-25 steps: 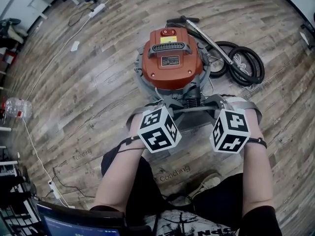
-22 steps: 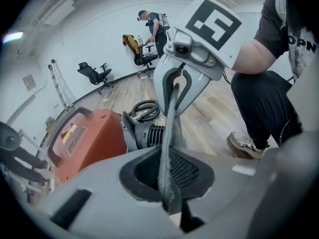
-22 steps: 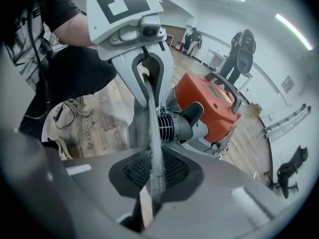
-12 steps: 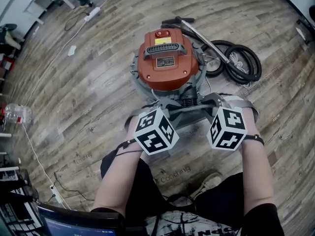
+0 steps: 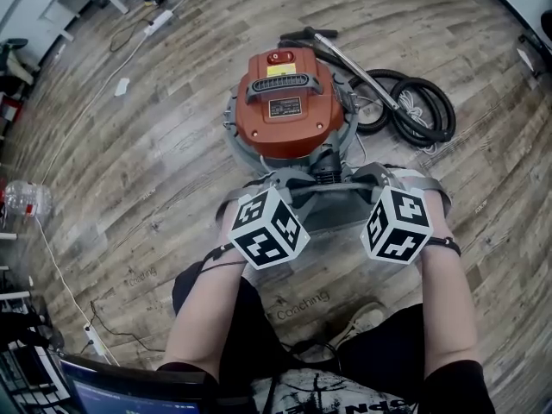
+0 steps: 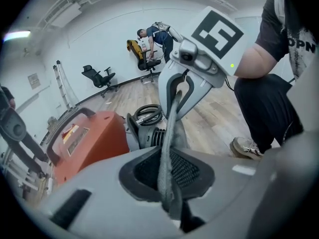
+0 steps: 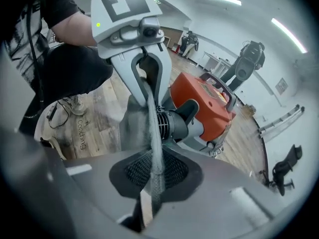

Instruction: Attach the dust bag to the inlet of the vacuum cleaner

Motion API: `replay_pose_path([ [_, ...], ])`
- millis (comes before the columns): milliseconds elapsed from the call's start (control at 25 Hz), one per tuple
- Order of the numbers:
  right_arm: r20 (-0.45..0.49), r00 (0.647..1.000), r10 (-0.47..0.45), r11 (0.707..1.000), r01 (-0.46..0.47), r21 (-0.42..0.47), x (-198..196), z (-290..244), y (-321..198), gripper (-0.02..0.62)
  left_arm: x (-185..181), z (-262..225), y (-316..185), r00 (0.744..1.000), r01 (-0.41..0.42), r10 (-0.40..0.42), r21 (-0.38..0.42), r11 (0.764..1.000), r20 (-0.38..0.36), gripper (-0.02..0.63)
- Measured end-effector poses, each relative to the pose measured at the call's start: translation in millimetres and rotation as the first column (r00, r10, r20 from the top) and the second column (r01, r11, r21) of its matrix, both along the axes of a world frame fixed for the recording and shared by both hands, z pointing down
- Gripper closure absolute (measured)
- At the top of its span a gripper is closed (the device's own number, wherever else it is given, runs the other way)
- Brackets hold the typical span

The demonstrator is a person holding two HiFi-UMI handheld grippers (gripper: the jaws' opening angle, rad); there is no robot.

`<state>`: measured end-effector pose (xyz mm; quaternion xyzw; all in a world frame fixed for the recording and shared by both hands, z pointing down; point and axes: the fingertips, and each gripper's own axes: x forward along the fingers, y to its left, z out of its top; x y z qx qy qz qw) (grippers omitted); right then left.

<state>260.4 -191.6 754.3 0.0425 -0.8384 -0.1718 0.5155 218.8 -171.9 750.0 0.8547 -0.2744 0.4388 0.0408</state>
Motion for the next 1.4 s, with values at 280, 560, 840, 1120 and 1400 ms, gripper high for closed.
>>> replay_pose_path([
  [280,-0.008,1.000,0.009,1.000,-0.009,-0.012,2.8,9.9,-7.2,0.565,9.1,-8.6,-4.2,1.000,-0.016,0.016,0.011,1.000,0.007,0.566],
  [560,0.030,0.999,-0.034,0.997,0.032,0.067,-15.8,-12.3,0.2,0.563,-6.1,4.5,10.8,0.999,0.031,-0.031,-0.007,0.999,-0.034,0.575],
  [840,0.016,1.000,0.021,0.997,-0.020,-0.069,0.4,4.6,-4.9,0.566,3.3,-5.5,-13.1,1.000,-0.002,0.002,0.032,0.999,-0.018,0.554],
  [1120,0.063,0.998,0.015,0.998,-0.011,-0.056,-10.0,-7.0,-5.6,0.566,-3.7,-1.6,-3.5,1.000,0.000,0.000,0.040,0.999,0.005,0.563],
  [1400,0.070,0.997,-0.025,1.000,0.025,0.001,-20.7,-19.7,0.1,0.565,-10.0,12.6,4.0,0.999,0.039,-0.039,0.013,0.999,-0.036,0.572],
])
